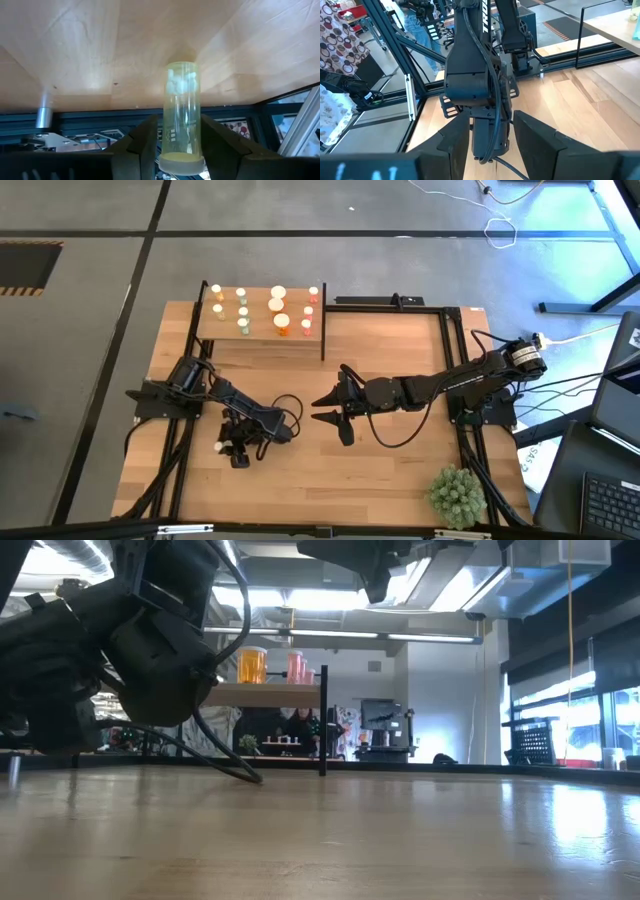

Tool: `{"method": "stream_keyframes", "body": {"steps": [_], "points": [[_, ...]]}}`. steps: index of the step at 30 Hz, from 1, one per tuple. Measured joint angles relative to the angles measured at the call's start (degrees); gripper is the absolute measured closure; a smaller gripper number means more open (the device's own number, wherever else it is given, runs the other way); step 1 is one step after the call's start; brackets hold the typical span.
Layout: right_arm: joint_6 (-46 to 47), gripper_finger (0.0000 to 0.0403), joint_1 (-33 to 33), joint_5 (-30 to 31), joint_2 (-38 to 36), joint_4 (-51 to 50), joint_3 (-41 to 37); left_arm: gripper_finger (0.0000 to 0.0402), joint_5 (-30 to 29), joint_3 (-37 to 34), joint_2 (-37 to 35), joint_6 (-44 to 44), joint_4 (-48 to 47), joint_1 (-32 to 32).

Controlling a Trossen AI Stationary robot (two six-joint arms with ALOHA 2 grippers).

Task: Pick and place medicine bottles onto shelf by color
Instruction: Put the yellow pill on the shelf aligned with the yellow pill on the shelf

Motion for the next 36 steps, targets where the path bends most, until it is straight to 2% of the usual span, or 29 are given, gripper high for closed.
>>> {"method": "stream_keyframes", "body": {"steps": [7, 19, 26, 36], "points": [[0.00, 0.0247, -0.01, 0.02, 0.00, 0.00, 0.00, 0.0263, 0.00, -0.02, 0.00, -1.50, -0.34, 0.58], [0.00, 0.0247, 0.00, 0.02, 0.00, 0.01, 0.00, 0.0264, 0.39, 0.45, -0.20, -1.54, -7.20, 0.92], [0.00, 0.0247, -0.01, 0.02, 0.00, 0.00, 0.00, 0.0264, 0.17, 5.42, -0.20, -1.23, -7.13, 0.92], [0.00, 0.0247, -0.01, 0.00, 0.00, 0.00, 0.00, 0.0264, -4.29, 13.96, -0.20, -1.51, -9.11, 0.92]]}}
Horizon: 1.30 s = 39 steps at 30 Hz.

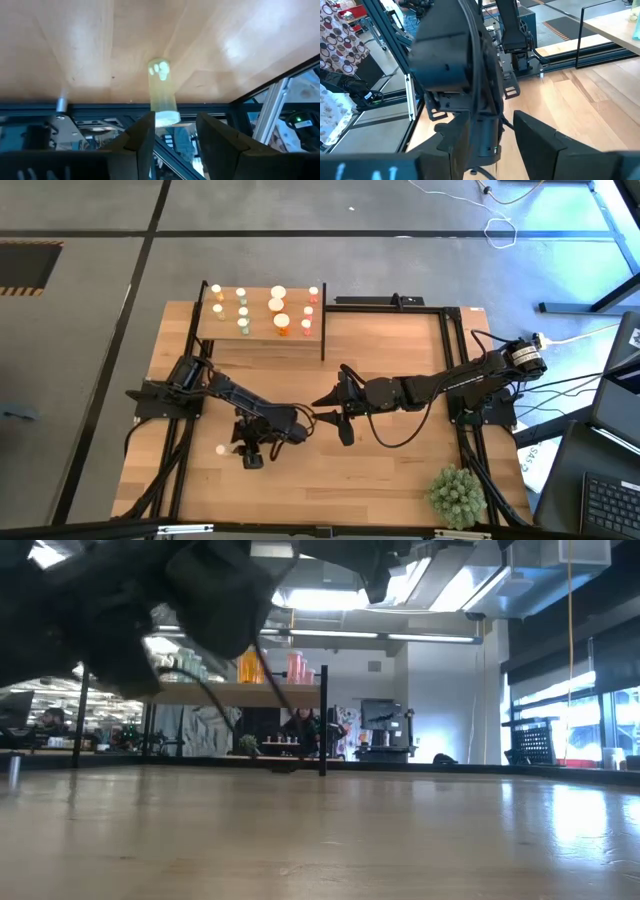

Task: Pick and place medicine bottles onto shelf by color
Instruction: Put the yellow pill on the shelf aligned with the yellow pill on the shelf

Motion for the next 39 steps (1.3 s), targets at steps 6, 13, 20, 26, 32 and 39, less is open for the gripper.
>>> {"method": "stream_keyframes", "body": {"steps": [6, 13, 20, 26, 32, 39], "points": [[0.01, 0.0247, 0.02, -0.03, -0.12, 0.48, 0.00, 0.0264, -2.98, 5.16, -1.49, -0.39, -1.47, -0.32], [-0.39, 0.0247, 0.06, -3.22, 0.00, -0.16, -0.04, 0.0264, -6.99, 6.71, -10.48, -8.78, -0.44, -0.50], [-3.81, 0.0247, 0.04, -4.39, -0.25, -0.05, -0.04, 0.0264, -10.58, 6.68, -19.97, -18.59, -0.71, -1.88], [-7.47, 0.0247, 0.43, -5.69, -0.99, 0.00, -0.04, 0.0264, -14.85, 6.63, -26.66, -24.53, -0.52, -5.13], [-9.60, 0.0247, 0.72, -5.66, -1.44, -0.05, -0.04, 0.0264, -19.70, 6.63, -32.18, -32.93, 0.25, -11.78], [-10.49, 0.0247, 0.72, -5.62, -1.44, -0.02, -0.04, 0.0264, -30.93, 4.36, -35.19, -36.13, 4.51, -23.21]]}}
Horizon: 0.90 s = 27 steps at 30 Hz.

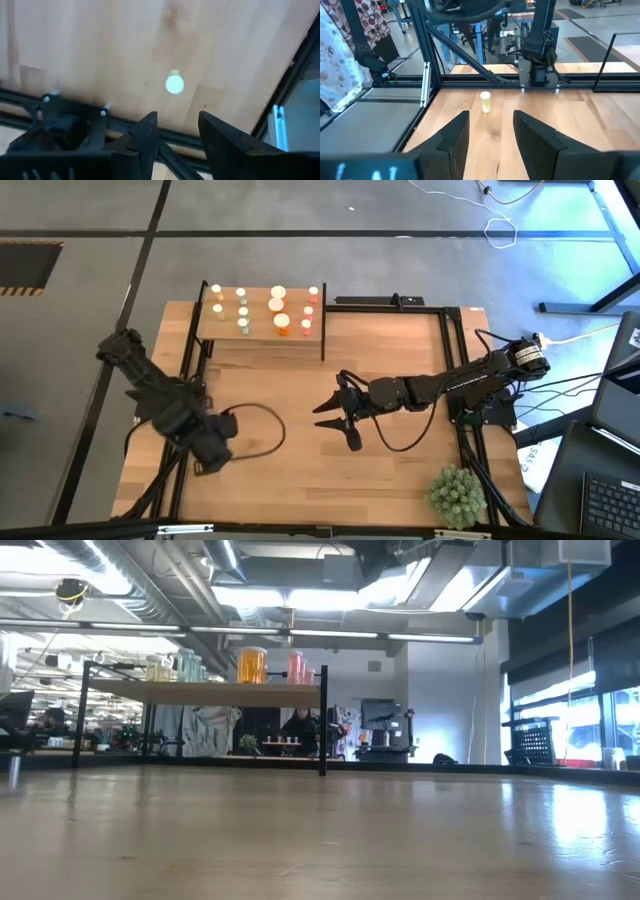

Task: Pick and place medicine bottles onto shelf by color
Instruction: Put the yellow pill on the shelf aligned with the yellow pill on the shelf

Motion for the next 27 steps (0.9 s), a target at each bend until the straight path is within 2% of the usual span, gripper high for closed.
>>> {"method": "stream_keyframes", "body": {"steps": [5, 14, 22, 27], "points": [[-1.24, 0.0247, 0.00, 0.02, 0.00, -0.01, 0.00, 0.0264, -0.61, -6.87, -1.73, -3.61, 9.26, -6.39], [-3.52, 0.0247, 0.00, 0.04, 0.02, -0.02, 0.00, 0.0264, -2.50, -17.70, -1.81, -5.78, 21.83, -11.36], [-3.44, 0.0247, 0.00, 0.04, 0.04, -0.02, 0.00, 0.0264, -8.17, -18.69, -1.81, -5.97, 21.95, -11.87], [-3.33, 0.0247, 0.00, 0.04, 0.07, -0.02, 0.00, 0.0264, -9.26, -18.69, -1.81, -6.03, 21.90, -11.86]]}}
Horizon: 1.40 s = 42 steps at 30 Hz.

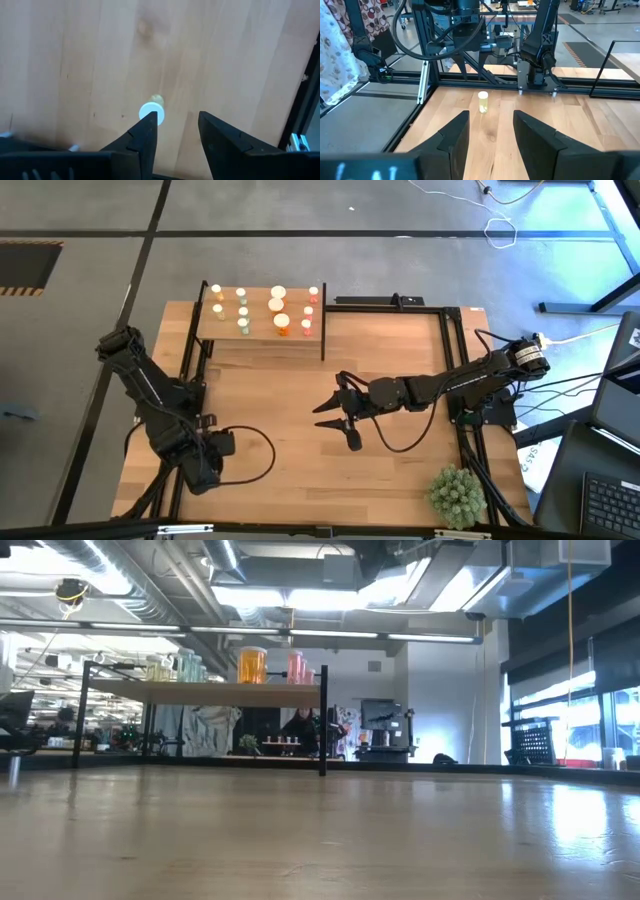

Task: Pick and place medicine bottles onto shelf by color
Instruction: Put the yellow pill on the shelf aligned with the yellow pill on the shelf

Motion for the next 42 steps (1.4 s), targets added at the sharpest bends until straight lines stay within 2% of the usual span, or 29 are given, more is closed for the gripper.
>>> {"method": "stream_keyframes", "body": {"steps": [9, 16, 23, 27, 35, 42], "points": [[0.05, 0.0247, 0.00, 0.00, 0.02, 0.00, 0.00, 0.0264, -1.03, -0.01, 0.00, -4.49, -0.37, -0.72], [-0.01, 0.0247, 0.00, 0.02, 0.02, 0.00, 0.02, 0.0264, -4.13, -2.90, 0.00, -11.40, -0.37, -3.60], [0.07, 0.0247, 0.00, 0.02, 0.02, 0.00, 0.02, 0.0259, -6.82, -3.41, 0.02, -12.94, -1.26, -3.70], [-0.03, 0.0247, -0.02, 0.02, 0.02, 0.00, 0.02, 0.0241, -6.77, -3.41, 0.02, -13.12, -2.70, -3.70], [0.05, 0.0247, 0.00, 0.02, 0.02, 0.00, 0.02, 0.0168, -5.29, -3.58, 0.02, -13.14, -4.17, -3.72], [-0.03, 0.0247, -0.01, 0.02, 0.02, 0.00, 0.04, 0.0155, -3.08, -8.92, 0.02, -13.42, 0.99, -3.86]]}}
